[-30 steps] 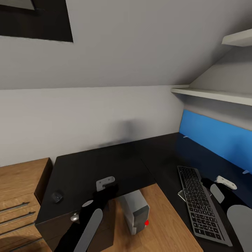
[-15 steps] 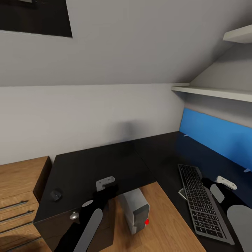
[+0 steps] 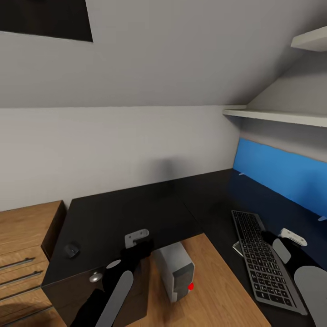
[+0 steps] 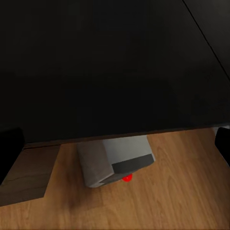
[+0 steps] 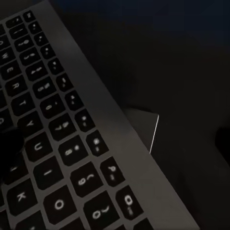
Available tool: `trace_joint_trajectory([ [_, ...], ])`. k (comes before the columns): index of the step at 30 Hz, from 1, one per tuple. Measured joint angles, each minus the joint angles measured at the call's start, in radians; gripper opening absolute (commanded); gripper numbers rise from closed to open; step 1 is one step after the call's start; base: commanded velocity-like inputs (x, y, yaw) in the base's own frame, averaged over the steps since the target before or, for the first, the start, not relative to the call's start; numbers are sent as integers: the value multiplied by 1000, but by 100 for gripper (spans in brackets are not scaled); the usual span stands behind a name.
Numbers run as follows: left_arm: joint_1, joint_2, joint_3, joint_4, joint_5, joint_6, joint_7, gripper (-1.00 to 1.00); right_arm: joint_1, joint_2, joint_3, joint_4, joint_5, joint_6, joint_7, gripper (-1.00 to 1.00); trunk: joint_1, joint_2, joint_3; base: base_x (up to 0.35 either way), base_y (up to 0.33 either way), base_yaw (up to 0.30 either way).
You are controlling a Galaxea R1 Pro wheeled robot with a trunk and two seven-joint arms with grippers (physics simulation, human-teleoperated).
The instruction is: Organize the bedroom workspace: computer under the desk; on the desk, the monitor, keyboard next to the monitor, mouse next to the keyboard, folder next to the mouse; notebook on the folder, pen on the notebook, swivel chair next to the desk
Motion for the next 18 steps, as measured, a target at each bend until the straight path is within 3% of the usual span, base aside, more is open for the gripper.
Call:
trace_joint_trajectory([
  [18,0,0,0,0,0,0,2,100,0,3,2,6,0,3,0,100,69,-126,-56,0,0,0],
])
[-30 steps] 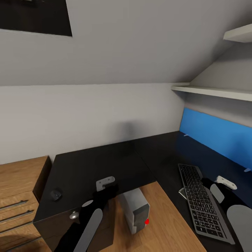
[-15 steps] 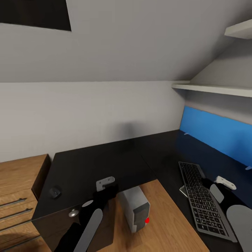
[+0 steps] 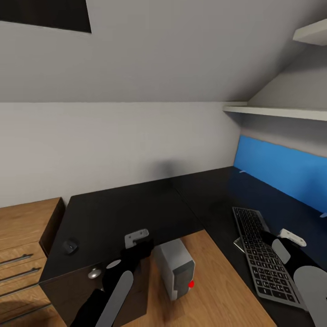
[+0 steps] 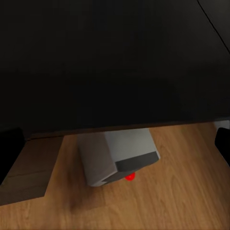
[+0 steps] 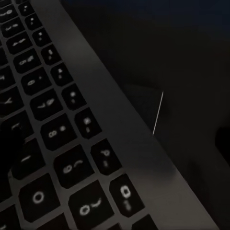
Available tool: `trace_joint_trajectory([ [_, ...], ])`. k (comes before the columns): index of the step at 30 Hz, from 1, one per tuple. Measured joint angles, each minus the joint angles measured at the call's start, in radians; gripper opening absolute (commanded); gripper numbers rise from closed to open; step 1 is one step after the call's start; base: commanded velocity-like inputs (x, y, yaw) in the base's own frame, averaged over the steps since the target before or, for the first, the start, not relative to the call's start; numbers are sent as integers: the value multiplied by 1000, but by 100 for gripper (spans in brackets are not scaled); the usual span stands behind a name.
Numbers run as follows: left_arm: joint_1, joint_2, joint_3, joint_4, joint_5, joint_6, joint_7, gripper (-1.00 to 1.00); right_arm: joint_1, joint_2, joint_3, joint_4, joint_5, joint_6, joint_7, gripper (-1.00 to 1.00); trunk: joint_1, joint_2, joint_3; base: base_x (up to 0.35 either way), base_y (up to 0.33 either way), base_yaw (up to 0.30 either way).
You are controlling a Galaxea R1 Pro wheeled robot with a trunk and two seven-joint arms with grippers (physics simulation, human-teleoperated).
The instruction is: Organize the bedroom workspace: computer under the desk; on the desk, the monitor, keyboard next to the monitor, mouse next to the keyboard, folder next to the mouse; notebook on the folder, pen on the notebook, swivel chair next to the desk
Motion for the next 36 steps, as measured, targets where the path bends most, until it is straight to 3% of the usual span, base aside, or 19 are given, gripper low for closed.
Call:
trace_joint_trajectory([
  [14,0,0,-1,2,0,0,1,100,-1,0,0,-16,2,-2,0,100,54,-98,-44,0,0,0],
  [24,0,1,0,4,0,0,2,100,-1,3,-2,-18,10,-1,-1,100,54,-98,-44,0,0,0],
  [30,0,30,0,9,0,0,-1,100,-1,3,-1,-17,7,-4,1,100,54,-98,-44,-48,34,0],
  [36,0,34,-1,13,0,0,-3,100,-1,3,0,-17,10,-4,-1,100,54,-98,-44,-121,147,0],
])
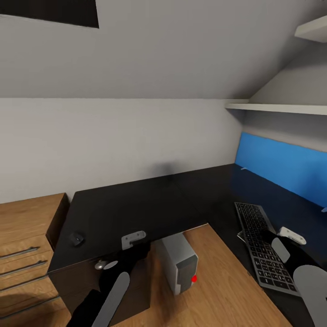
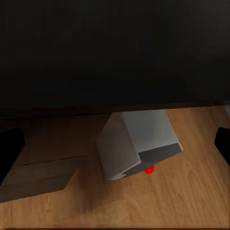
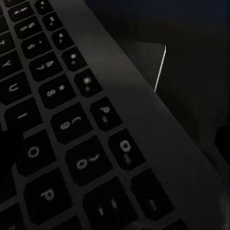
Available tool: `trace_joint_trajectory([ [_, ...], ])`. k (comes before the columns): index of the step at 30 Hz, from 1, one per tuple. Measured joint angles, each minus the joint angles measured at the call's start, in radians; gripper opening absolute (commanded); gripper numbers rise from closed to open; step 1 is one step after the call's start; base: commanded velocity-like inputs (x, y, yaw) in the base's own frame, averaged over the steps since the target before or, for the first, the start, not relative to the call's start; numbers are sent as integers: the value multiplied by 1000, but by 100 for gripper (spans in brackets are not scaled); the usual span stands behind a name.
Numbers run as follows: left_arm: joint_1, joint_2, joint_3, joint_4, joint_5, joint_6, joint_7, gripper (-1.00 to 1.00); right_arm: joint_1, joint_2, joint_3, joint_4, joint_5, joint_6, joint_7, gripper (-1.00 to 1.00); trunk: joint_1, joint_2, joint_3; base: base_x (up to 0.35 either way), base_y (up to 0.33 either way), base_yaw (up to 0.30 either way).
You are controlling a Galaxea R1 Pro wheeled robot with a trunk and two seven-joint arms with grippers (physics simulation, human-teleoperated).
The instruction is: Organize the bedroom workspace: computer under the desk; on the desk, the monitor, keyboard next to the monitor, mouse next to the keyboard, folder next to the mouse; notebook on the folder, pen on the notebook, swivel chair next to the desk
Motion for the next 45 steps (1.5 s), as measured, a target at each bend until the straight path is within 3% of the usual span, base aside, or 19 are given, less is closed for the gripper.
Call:
trace_joint_trajectory([
  [45,0,0,0,2,1,0,0,100,0,0,0,6,1,0,0,100,0,0,0,-60,52,0],
])
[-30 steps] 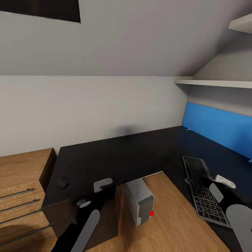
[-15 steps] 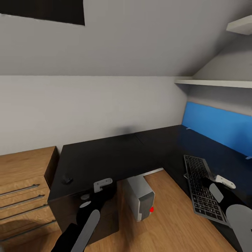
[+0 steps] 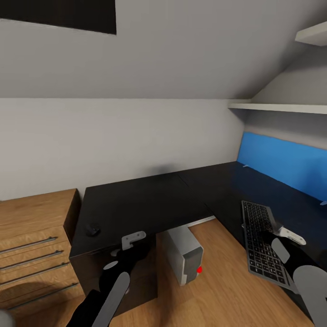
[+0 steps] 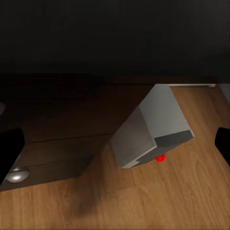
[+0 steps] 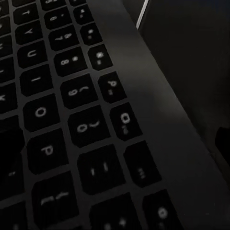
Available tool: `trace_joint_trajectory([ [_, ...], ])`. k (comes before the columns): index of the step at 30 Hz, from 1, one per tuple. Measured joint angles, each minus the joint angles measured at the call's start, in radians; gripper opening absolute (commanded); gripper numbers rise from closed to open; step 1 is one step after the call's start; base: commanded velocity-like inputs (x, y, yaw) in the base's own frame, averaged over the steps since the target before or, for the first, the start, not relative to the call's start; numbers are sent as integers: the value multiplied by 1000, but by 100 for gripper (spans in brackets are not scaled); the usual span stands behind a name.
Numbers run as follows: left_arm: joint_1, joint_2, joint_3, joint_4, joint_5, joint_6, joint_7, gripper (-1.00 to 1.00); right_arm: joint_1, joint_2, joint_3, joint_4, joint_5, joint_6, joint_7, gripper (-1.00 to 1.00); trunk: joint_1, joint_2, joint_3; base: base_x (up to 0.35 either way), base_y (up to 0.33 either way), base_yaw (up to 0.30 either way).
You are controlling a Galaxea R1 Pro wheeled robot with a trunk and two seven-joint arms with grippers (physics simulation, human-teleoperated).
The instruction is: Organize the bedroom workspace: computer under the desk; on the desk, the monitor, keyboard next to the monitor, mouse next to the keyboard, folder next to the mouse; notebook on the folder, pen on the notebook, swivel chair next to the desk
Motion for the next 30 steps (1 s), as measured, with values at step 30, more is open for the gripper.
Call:
trace_joint_trajectory([
  [30,0,0,0,8,-1,0,0,100,0,18,1,-2,-6,-2,0,100,0,0,0,-52,27,0],
])
